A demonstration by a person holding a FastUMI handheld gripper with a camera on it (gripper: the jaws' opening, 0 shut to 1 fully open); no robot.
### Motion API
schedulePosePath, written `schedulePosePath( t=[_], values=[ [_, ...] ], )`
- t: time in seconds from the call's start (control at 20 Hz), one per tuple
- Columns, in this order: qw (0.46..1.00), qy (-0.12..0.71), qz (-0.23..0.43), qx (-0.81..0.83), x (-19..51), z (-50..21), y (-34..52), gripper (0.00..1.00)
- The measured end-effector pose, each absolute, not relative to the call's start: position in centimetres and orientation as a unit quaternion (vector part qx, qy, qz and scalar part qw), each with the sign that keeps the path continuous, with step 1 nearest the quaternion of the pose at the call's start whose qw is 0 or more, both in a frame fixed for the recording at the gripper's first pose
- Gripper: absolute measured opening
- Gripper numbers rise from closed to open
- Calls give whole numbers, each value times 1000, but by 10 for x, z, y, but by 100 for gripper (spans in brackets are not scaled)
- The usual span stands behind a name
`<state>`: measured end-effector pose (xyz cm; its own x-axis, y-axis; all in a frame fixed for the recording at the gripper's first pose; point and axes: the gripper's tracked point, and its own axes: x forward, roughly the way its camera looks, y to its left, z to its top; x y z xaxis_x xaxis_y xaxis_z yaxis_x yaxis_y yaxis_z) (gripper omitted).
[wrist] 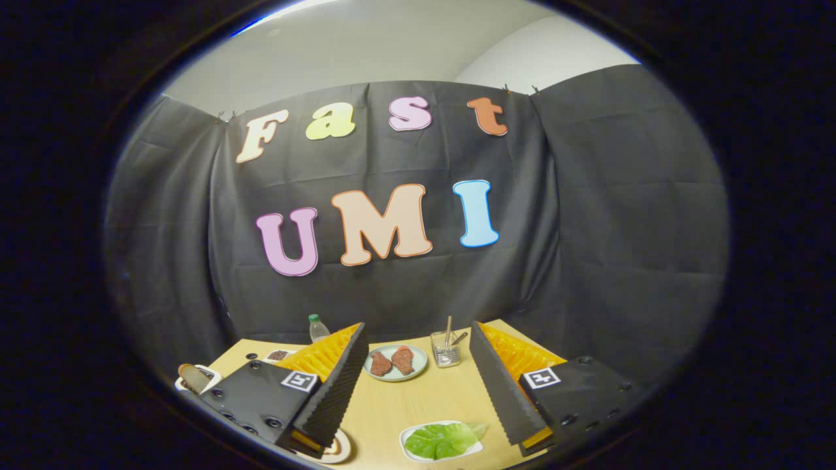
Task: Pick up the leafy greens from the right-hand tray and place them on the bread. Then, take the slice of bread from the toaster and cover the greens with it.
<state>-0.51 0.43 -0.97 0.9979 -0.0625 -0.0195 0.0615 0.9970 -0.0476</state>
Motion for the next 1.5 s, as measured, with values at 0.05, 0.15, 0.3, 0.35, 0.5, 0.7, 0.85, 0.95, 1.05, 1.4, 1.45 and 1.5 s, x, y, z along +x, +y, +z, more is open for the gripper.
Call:
schedulePosePath(
  t=[0.05, 0.15, 0.3, 0.35, 0.5, 0.7, 0.85, 0.95, 1.05, 1.4, 1.45, 1.5],
  values=[
    [999, 13, -32, -27, -4, -12, 3, 98],
    [999, 17, -33, -27, -1, -12, 3, 98],
    [999, 17, -32, -25, 3, -12, 2, 98],
    [999, 18, -32, -25, 5, -12, 0, 98],
    [999, 27, -29, -27, 10, -18, -1, 98],
    [998, 50, -20, -38, 11, -28, -11, 98],
    [994, 93, -14, -52, 12, -51, -29, 98],
    [990, 128, -7, -58, 14, -68, -40, 98],
    [986, 156, 4, -59, 19, -82, -49, 98],
    [963, 267, 24, -38, 39, -156, -89, 98],
    [957, 286, 30, -40, 42, -167, -96, 98],
    [951, 305, 36, -43, 43, -178, -101, 98]
  ],
)
